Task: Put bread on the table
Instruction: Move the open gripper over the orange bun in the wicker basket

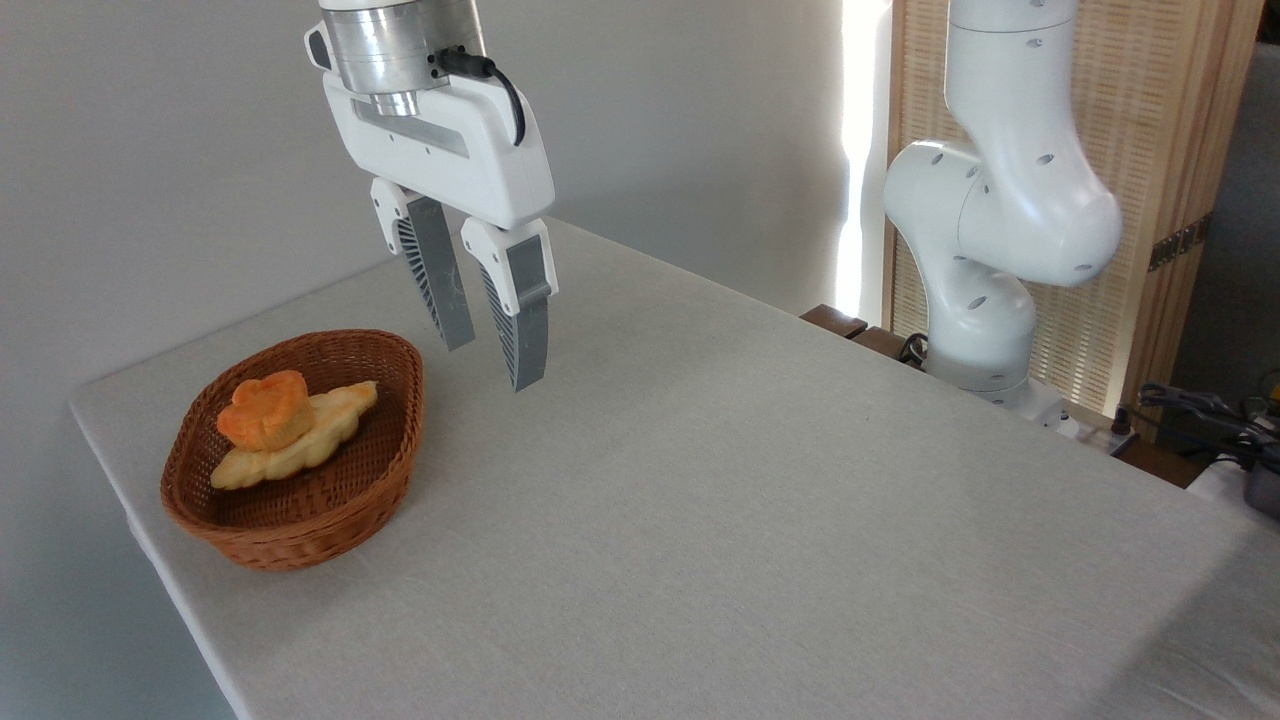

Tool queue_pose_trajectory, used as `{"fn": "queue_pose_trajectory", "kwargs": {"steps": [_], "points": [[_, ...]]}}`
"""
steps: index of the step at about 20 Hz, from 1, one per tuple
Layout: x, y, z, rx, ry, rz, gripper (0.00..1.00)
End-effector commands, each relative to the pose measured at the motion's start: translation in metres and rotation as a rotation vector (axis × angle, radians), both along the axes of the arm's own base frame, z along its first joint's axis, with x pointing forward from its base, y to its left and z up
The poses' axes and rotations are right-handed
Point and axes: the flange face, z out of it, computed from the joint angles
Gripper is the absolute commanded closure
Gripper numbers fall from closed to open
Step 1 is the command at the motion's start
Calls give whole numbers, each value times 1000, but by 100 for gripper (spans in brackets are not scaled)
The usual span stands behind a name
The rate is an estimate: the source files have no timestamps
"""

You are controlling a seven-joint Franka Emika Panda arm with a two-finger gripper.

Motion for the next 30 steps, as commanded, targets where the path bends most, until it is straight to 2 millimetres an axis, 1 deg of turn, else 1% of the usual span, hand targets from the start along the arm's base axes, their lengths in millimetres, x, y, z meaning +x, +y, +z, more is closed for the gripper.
{"fn": "queue_pose_trajectory", "kwargs": {"steps": [1, 4, 7, 10, 15, 18, 25, 27, 29, 30], "points": [[2, 6, -1, 0, 13, -10, 0], [4, 7, -1, -1, 7, -10, 0], [4, 4, -2, -2, 8, -16, 0], [7, 12, -2, -18, -1, 1, 0], [6, 8, -4, -22, 4, -6, 0], [6, -2, -4, -29, -2, -23, 0], [7, -11, -3, -60, -15, -9, 0], [6, -21, -4, -103, -11, -13, 0], [8, -37, -1, -125, -37, -34, 0], [10, -47, -3, -130, -51, -47, 0]]}}
